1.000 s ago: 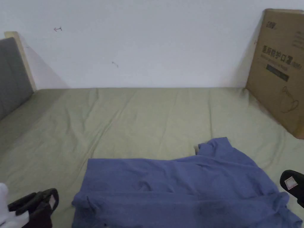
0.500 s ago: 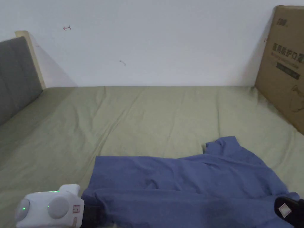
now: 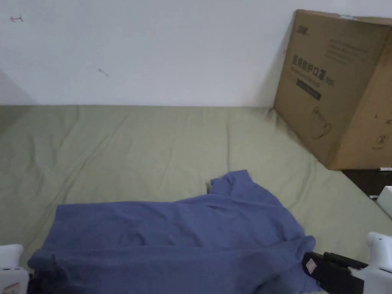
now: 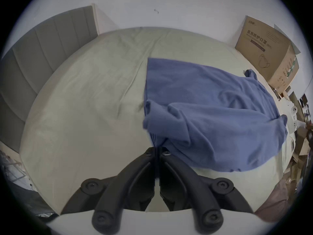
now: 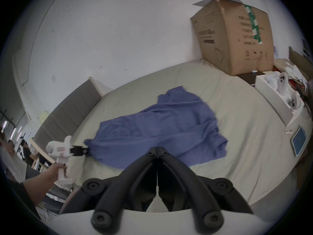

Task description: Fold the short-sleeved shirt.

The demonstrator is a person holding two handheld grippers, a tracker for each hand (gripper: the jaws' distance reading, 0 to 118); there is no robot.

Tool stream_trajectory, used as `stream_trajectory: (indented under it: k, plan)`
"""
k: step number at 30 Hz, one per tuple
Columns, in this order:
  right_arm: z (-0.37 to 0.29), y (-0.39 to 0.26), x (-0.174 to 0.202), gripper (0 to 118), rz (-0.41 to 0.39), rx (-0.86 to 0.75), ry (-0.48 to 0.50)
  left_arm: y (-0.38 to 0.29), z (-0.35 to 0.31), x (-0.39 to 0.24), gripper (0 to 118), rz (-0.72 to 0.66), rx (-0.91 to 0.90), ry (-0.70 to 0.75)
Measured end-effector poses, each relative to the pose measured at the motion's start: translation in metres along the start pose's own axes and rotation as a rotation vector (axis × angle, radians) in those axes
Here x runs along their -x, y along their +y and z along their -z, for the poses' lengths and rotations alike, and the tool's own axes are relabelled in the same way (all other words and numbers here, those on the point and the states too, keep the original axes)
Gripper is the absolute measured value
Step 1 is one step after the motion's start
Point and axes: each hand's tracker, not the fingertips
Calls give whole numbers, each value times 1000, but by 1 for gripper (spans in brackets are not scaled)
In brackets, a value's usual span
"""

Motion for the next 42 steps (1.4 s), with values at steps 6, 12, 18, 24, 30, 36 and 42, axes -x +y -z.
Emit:
stream_trajectory:
  k: [6,12,18,24,30,36,42]
  plan:
    - [59,46,-82,41,253,260,-149,14,-26,8,2,-84,6,-89]
    - [133,35,-113,107,173,512,-290,23,-29,-11,2,86,14,-43]
    - [135,24,-84,12,47,508,-227,23,-28,-2,2,51,43,-76]
    - [112,34,-64,12,-98,491,-214,30,-38,8,2,91,37,-38]
    - [52,46,-62,12,-47,470,-197,32,-71,34,2,101,50,-61]
    - [4,13,-55,12,-1,540,-144,-13,-102,47,2,79,181,-132]
    - [35,-35,-78,12,26,641,-180,-69,-65,62,2,1,331,-197]
